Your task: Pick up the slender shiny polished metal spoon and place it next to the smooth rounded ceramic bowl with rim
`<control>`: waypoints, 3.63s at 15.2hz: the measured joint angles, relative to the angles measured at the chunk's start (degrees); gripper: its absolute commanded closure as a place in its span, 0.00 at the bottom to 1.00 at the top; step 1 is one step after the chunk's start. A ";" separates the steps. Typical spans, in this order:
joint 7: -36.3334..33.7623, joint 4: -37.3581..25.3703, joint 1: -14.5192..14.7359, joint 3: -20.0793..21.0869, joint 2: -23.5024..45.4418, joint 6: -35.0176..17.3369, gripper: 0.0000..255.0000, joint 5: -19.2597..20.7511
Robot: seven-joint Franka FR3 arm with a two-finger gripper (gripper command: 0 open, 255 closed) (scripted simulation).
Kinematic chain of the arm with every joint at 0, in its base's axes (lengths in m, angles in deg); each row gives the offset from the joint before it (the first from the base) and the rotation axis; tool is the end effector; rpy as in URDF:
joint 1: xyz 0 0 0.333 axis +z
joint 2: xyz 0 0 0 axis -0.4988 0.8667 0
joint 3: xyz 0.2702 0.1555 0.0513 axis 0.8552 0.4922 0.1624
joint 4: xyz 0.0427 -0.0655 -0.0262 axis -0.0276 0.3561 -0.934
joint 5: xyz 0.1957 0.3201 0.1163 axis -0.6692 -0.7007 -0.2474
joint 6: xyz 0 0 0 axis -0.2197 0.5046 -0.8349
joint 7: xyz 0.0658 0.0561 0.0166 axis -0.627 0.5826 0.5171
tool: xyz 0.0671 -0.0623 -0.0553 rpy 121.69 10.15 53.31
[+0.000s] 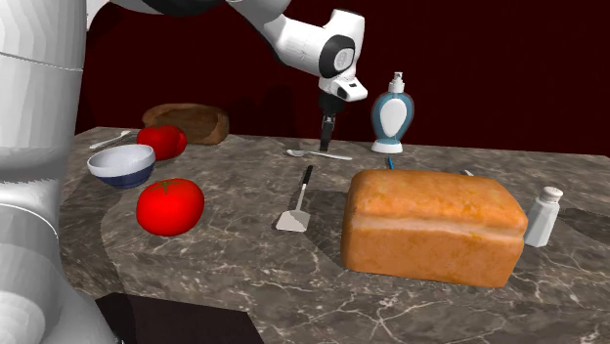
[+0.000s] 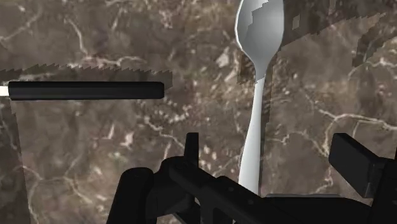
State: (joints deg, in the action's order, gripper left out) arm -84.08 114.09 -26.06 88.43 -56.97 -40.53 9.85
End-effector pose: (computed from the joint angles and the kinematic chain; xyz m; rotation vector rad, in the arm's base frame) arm 0.6282 0.2241 0.3713 -2.7448 1.0745 0.1130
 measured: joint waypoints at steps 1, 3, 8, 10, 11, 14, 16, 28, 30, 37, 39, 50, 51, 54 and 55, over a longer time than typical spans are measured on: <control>-0.45 -0.47 0.26 -0.09 0.82 -0.39 0.00 0.17; -0.88 -0.38 0.62 -0.17 1.79 -1.49 0.00 0.37; -1.11 0.24 1.09 -0.31 3.55 -3.88 0.00 0.73; -1.13 0.28 1.14 -0.33 3.70 -4.09 0.00 0.76; -1.14 0.30 1.15 -0.33 3.72 -4.14 0.00 0.77; -1.12 0.34 1.15 -0.33 3.73 -4.20 1.00 0.77; -1.13 0.30 1.09 -0.37 3.59 -4.07 1.00 0.79; -1.33 -0.37 1.04 -0.18 2.51 -2.33 1.00 0.58; -1.39 -0.85 0.92 -0.10 1.73 -1.09 1.00 0.44; -2.02 -3.86 0.90 0.10 0.06 3.48 1.00 0.28; -2.08 -4.66 0.78 0.14 -0.53 4.86 1.00 0.18; -3.08 -10.48 0.79 0.37 -2.33 12.34 1.00 0.06; -3.05 -10.92 0.71 0.36 -2.54 12.99 1.00 0.01; -3.52 -7.58 0.73 0.80 -5.51 12.45 1.00 -0.73; -3.62 -5.03 0.66 1.07 -7.53 11.82 1.00 -1.31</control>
State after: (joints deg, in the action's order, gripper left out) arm -87.71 109.06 -25.40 89.50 -64.49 -28.72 8.54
